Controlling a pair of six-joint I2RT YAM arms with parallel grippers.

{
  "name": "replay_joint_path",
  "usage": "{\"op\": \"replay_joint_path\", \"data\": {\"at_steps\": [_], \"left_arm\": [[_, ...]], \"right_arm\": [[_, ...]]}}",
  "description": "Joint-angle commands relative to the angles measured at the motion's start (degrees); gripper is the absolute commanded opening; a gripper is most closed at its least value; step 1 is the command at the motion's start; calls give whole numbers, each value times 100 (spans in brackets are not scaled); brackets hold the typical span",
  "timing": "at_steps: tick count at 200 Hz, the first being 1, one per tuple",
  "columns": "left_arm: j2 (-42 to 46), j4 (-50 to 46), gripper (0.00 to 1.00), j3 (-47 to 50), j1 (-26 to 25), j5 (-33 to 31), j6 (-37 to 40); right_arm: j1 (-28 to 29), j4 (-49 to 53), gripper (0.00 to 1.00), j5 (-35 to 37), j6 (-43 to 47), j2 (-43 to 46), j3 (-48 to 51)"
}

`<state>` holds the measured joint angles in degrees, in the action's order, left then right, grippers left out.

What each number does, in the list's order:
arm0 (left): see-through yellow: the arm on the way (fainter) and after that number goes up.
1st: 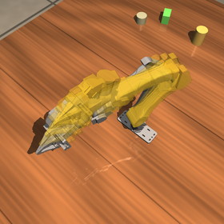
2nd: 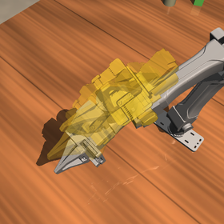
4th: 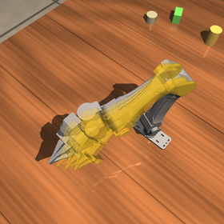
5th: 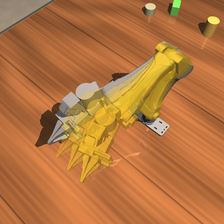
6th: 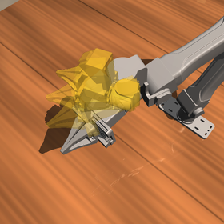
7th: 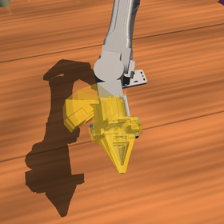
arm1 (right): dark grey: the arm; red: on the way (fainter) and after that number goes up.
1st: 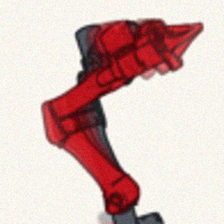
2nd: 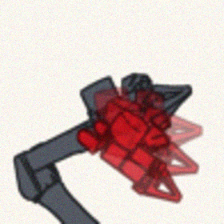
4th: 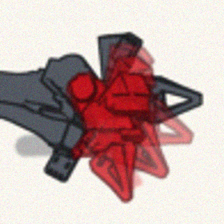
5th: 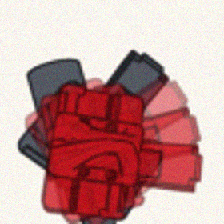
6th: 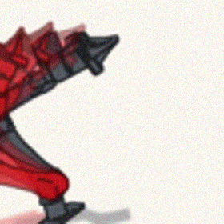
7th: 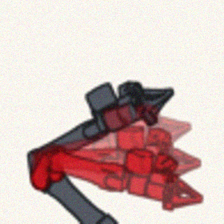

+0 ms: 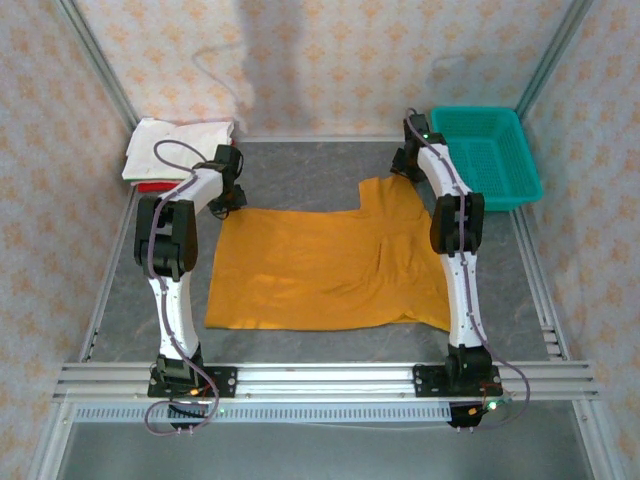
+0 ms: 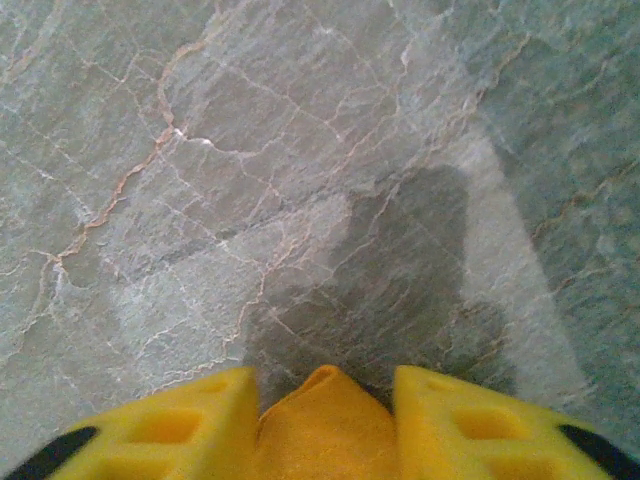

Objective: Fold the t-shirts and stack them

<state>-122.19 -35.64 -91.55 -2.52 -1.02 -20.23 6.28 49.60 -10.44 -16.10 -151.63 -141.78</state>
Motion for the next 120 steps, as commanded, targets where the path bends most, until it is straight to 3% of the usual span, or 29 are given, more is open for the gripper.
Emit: {"op": "replay_joint_path", "data": {"at_steps": [1,14,54,96,120], "left_arm": [[-59,-172,7,-186,10,-251,45],[-68,-198,4,-226,14,-259,41],[100,-187,0,-211,42,-451,28],[46,-277,0,-425,68,-426,48],[89,-224,0,-421,93,-452,28]], "right_arm": [[57,189,29,155,18,-117,-158],[57,199,19,195,18,-97,-174],[65,11,0,77,97,197,-138],[75,-974,0,-411,201,948,592],[75,-1042,0,-408,177,1141,653]]}}
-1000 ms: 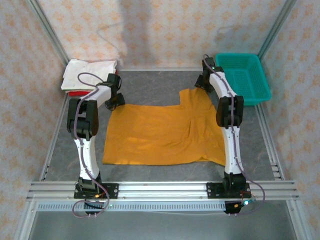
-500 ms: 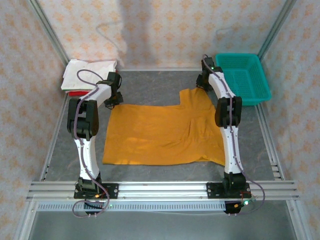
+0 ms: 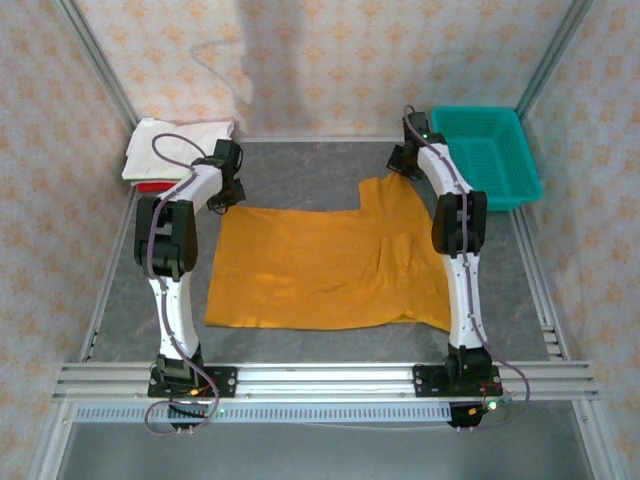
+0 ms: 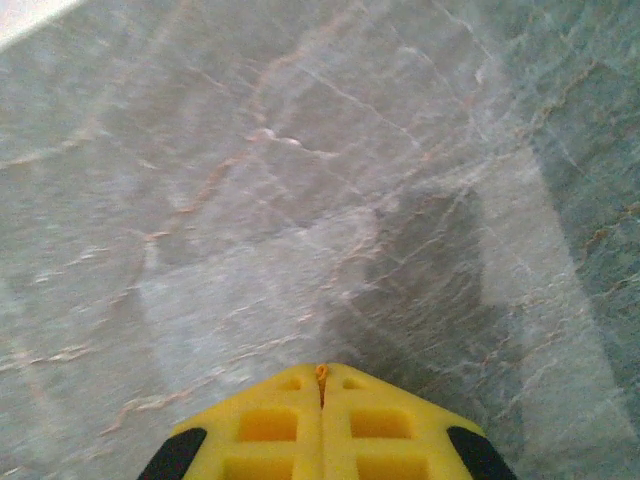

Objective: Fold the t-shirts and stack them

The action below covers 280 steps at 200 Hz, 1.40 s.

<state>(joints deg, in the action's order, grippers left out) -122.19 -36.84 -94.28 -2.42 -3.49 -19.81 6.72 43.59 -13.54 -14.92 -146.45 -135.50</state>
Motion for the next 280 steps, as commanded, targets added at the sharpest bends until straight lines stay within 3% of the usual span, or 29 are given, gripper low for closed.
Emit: {"op": "replay_joint_path", "data": {"at_steps": [1,53,91,107,145,165,201,280], "left_arm": [[90,-104,0,-150,83,-209,-18],[-122,-200,0,-689,175,-222,-48],[-109,-257,0,-1089,235,-266,104],[200,124,0,-699,237,-178,160],[974,925,0,630,233,-142,322],[1189,1169,0,1130,242,-259,440],[1430,1390,0,1506,251,-321,453],[2115,1428,0,2303,265,-456,408]], "right_arm": [[31,-449,0,-92,59,633,29],[9,-765,0,95,118,671,-198],[2,-1151,0,-205,203,1009,-77],[5,-1646,0,-411,220,1525,607],[-13,-3848,0,-616,158,3394,3713],[-30,-4491,0,-892,169,4050,4807],[-50,-5001,0,-1114,354,4571,5714],[-77,-5299,0,-803,330,5810,7147]]}}
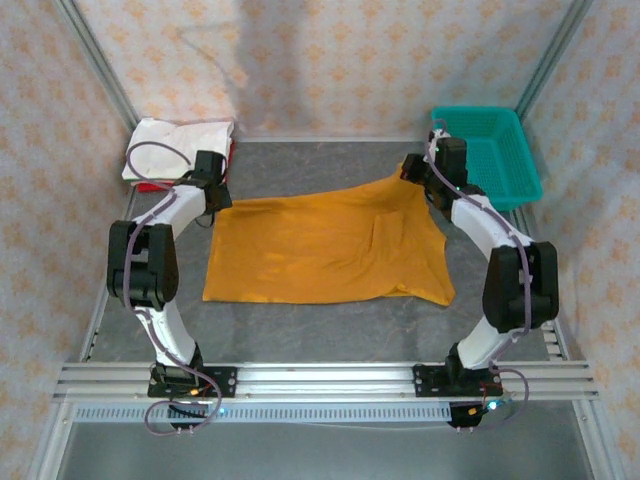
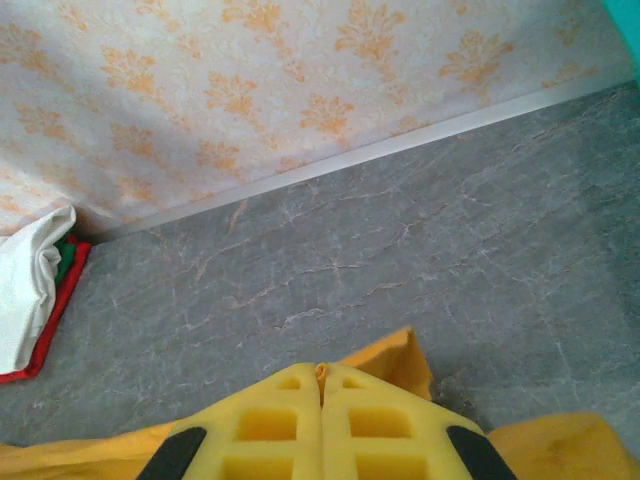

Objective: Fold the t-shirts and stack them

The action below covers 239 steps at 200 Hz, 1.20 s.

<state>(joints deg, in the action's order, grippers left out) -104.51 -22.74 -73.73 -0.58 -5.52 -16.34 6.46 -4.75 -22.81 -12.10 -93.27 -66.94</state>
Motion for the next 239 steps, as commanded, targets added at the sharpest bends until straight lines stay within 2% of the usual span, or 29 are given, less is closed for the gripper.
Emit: {"op": "replay_joint_path", "data": {"at_steps": [1,36,60,97,108,112,120,136,155,171,197,239], "left_arm": [[358,21,0,260,78,-250,52],[638,-129,0,572,81,-56,-60],[873,-212,0,888,85,-167,-186],[1311,-245,0,1508,76,233,-514],[1398,-327,22,1671,76,287,-641],[1434,-363,33,1740,76,292,-684],[1514,-373,47,1896,76,284,-772],[1756,-216,54,2305,76,326,-873],[2036,-178,55,2616,76,303,-950],[2176,-152,56,2691,75,219,-853],[2176,-146,54,2425,-32,431,-526],[1943,-252,55,1606,-1088,250,10]], "right_arm": [[-49,-473,0,121,44,507,306],[-53,-689,0,58,-194,1100,911],[-48,-698,0,29,-373,1617,1393],[-39,-201,0,-59,-551,2607,2183],[-35,-76,4,-57,-620,3067,2537],[-33,-13,8,-45,-642,3193,2666],[-35,125,21,-99,-626,3490,2936],[-31,554,29,-104,-522,4028,3386],[-31,1146,35,31,-475,4536,3662],[-31,1258,38,14,-492,4771,3708],[-23,1286,37,-83,-513,4219,3131],[200,2775,41,-184,-88,1219,727]]}}
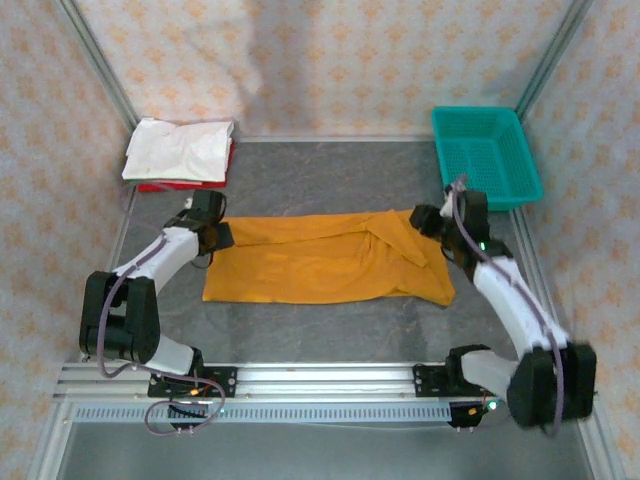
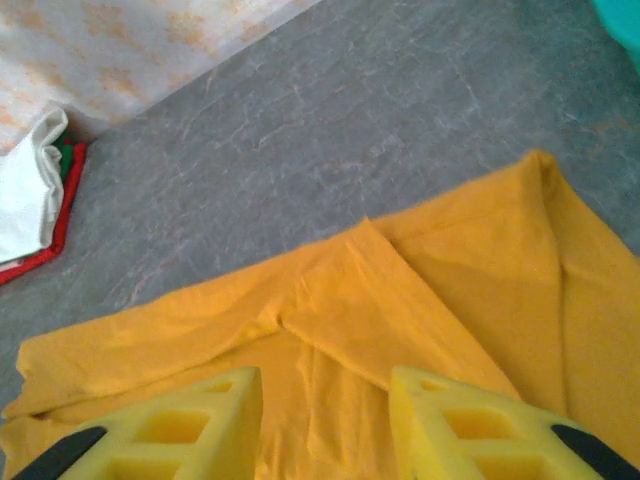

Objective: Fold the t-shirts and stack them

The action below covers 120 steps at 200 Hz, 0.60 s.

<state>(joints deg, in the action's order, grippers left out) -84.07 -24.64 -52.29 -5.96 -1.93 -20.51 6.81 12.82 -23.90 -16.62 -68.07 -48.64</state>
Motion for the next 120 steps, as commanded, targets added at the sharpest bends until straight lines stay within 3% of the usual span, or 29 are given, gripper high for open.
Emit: {"op": "replay_joint_path", "data": {"at_steps": [1,21,50,99,120], "left_arm": [[-109,-65,55,-559,-575,-107,435],[-238,-55,56,-762,-925,-26,469],[-347,185,57,-693,-1205,62,501],[-633,266,57,-443,-1221,-12,404],[-758,254,56,-440,-1224,-67,350]], "right_arm": [[168,1076,41,-77,389,-1378,-1169],[216,1776,44,0,656,-2663,-2285],[236,1877,47,111,656,-3726,-3098],[347,1787,48,120,847,-4414,-3482],[347,1724,44,15,874,-4519,-3511]]}}
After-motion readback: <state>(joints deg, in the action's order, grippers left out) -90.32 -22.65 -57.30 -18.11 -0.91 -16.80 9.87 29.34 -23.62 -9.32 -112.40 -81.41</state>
